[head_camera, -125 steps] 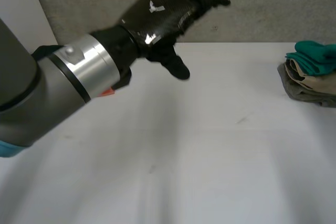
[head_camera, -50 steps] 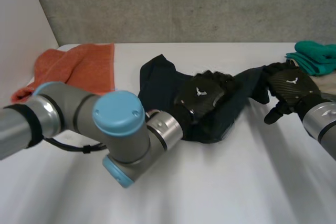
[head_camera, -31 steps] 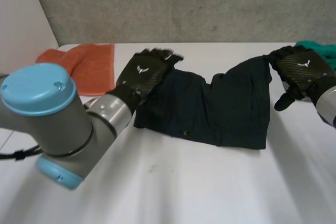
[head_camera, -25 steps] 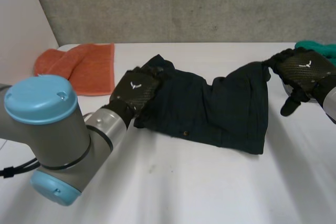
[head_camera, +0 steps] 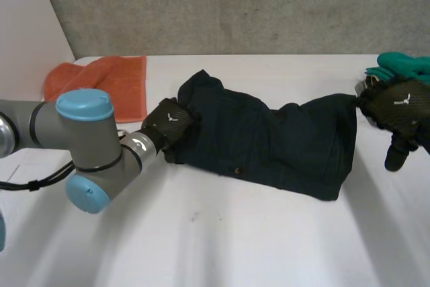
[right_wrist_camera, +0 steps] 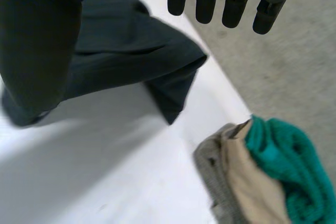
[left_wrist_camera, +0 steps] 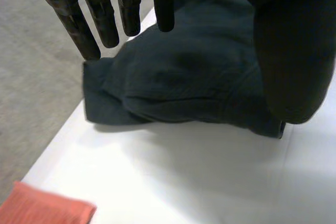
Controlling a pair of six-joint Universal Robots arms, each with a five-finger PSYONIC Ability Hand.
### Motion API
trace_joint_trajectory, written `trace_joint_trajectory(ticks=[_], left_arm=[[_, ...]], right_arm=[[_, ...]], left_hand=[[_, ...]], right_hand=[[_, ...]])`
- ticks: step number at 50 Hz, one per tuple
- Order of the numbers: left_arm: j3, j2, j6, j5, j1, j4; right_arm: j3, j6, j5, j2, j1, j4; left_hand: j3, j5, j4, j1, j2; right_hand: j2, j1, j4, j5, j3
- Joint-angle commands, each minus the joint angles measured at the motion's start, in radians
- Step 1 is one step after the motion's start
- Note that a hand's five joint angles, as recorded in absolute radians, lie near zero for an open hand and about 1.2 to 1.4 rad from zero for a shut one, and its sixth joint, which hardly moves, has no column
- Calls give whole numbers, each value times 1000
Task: Fold the laundry.
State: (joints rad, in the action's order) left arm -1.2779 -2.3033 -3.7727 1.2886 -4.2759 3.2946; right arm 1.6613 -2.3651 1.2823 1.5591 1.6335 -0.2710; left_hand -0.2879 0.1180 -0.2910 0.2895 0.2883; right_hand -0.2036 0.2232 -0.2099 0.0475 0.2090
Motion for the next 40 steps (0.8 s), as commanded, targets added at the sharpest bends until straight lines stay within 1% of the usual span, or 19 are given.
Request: trace_joint_trajectory(ticks=[1, 5, 8, 12, 13, 16, 19, 20, 23, 24, 26, 27, 29, 30, 33, 35, 36, 37, 40], left_arm=[[63, -48, 4, -72, -7, -23], [92, -74, 2, -74, -9, -30], [110, -90, 2, -74, -9, -32], [137, -111, 2, -74, -9, -32], [144, -120, 2, -74, -9, -33], [155, -137, 2, -72, -10, -33], [169, -157, 2, -66, -9, -30], [173, -163, 2, -66, -9, -30], [186, -176, 1, -66, -9, -30], [195, -182, 2, -64, -9, -30], [204, -186, 2, -64, -9, -32], [209, -186, 2, -57, -9, -32], [210, -185, 2, -46, -7, -30], [210, -180, 4, -28, -4, -27], [206, -174, 4, 6, 4, -24], [196, -165, 5, 46, 10, -23], [195, -157, 7, 60, 13, -23], [190, -144, 10, 69, 16, -24], [146, -62, 16, 92, 24, -29]], right_arm=[[8, 73, 6, -14, -7, -134], [-2, 99, -1, -8, -6, -145], [-2, 95, -8, -8, -6, -145], [21, 87, -23, -10, -3, -142], [34, 80, -37, -11, -1, -136], [60, 63, -64, -17, 2, -105], [103, 40, -98, -34, -1, -13], [129, 26, -115, -56, 2, 45], [158, 10, -132, -103, 5, 131], [173, 4, -136, -141, 11, 183], [179, 0, -136, -181, 23, 232], [181, -2, -133, -223, 41, 272], [181, -2, -132, -260, 58, 308], [181, -2, -130, -292, 72, 338], [170, 0, -126, -336, 83, 383], [150, -3, -121, -373, 86, 417], [140, -3, -120, -385, 88, 427], [112, -11, -116, -401, 94, 443], [52, -52, -92, -407, 106, 460]], left_hand=[[-99, 94, -96, 97, 98], [-125, 120, -122, 123, 125], [-207, 203, -204, 206, 207], [-380, 376, -377, 379, 380], [-433, 428, -430, 431, 433], [-498, 493, -495, 496, 498], [-527, 523, -524, 526, 527], [-525, 520, -521, 523, 524], [-524, 520, -521, 523, 524], [-556, 552, -553, 555, 556], [-671, 666, -668, 669, 670], [-854, 850, -851, 853, 854], [-1061, 1056, -1058, 1059, 1060], [-1108, 1103, -1105, 1106, 1108], [-1108, 1104, -1105, 1107, 1108], [-1108, 1104, -1105, 1107, 1108], [-1108, 1104, -1105, 1107, 1108], [-1108, 1104, -1105, 1107, 1108], [-1108, 1104, -1105, 1107, 1108]], right_hand=[[29, -49, 35, -48, -34], [29, -49, 35, -48, -34], [29, -49, 35, -48, -34], [29, -49, 35, -48, -34], [29, -49, 35, -48, -34], [29, -49, 35, -48, -34], [29, -49, 35, -48, -34], [29, -49, 35, -48, -34], [29, -49, 35, -48, -34], [29, -49, 35, -48, -34], [28, -47, 34, -46, -33], [-68, 49, -62, 50, 63], [-169, 149, -162, 150, 163], [-282, 263, -276, 264, 277], [-410, 390, -403, 391, 404], [-623, 604, -617, 605, 618], [-790, 770, -784, 771, 784], [-1189, 1169, -1182, 1170, 1183], [-1193, 1173, -1186, 1174, 1187]])
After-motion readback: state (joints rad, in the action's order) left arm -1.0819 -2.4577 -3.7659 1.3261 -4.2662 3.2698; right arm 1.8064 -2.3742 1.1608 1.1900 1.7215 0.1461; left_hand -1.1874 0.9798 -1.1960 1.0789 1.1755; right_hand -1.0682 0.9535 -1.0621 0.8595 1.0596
